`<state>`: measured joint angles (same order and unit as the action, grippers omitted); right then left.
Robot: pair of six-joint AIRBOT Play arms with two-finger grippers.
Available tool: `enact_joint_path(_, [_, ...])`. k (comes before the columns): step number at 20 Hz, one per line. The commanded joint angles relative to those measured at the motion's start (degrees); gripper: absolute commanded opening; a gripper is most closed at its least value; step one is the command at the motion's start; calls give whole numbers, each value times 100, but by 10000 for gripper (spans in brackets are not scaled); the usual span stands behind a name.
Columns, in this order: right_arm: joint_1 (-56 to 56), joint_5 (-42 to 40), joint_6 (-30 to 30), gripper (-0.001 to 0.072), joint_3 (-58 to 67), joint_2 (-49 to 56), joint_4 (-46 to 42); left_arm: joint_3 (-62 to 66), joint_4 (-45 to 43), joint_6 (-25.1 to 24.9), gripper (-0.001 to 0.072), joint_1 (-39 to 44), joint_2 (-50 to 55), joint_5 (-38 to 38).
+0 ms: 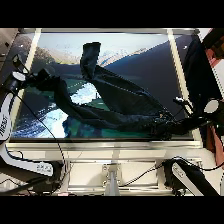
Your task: Fold the clothes and pants, and hang the long-sleeved shirts on hangers.
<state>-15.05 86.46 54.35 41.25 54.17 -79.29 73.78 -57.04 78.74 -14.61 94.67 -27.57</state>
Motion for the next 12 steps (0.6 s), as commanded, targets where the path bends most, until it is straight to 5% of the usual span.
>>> enact_joint_path(1, [4, -105, 70, 50, 2, 2, 0, 2, 439, -852, 531, 66, -24, 186])
enact_joint_path(3, [4, -103, 70, 50, 2, 2, 0, 2, 297, -1327, 526, 20, -103, -455])
enact_joint_path(5, [4, -103, 70, 50, 0, 2, 0, 2, -166, -1362, 294, -144, -238, -1158])
enact_joint_path(7, [4, -109, 70, 50, 0, 2, -2, 0, -743, -1360, 211, -387, -409, -1878])
enact_joint_path(8, [4, -129, 68, 50, 0, 2, -2, 0, -964, -1362, 51, -549, -490, -2234])
enact_joint_path(12, [4, -306, 70, 50, 0, 2, 0, -11, -1045, -1360, 15, -1213, -599, -3056])
